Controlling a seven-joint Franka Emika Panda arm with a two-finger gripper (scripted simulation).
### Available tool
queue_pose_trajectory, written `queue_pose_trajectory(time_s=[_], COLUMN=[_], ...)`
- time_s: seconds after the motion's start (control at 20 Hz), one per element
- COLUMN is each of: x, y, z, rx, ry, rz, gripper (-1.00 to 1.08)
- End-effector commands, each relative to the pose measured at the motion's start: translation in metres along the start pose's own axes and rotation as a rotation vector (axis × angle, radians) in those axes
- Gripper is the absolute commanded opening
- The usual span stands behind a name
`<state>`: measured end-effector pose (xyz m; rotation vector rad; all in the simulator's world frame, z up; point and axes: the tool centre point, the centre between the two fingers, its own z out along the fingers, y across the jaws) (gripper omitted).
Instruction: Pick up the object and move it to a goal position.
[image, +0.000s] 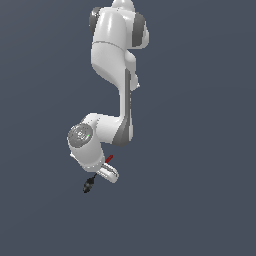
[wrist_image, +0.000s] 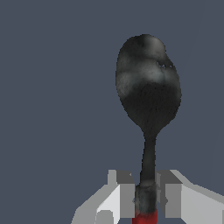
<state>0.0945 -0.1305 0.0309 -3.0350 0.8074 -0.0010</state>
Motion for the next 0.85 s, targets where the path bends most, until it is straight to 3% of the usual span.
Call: queue_pose_trajectory(time_s=[0.0,0.4,0.8], x=[0.011,0.034,0.037], y=[0.008,0.023,0.024], z=[-0.009,-0.026,-0.028], rx=[-0.001,-0.001,-0.001], ry=[0.000,0.000,0.000], rz=[0.001,0.002,0.002], gripper=[-1.00,-1.00,-1.00])
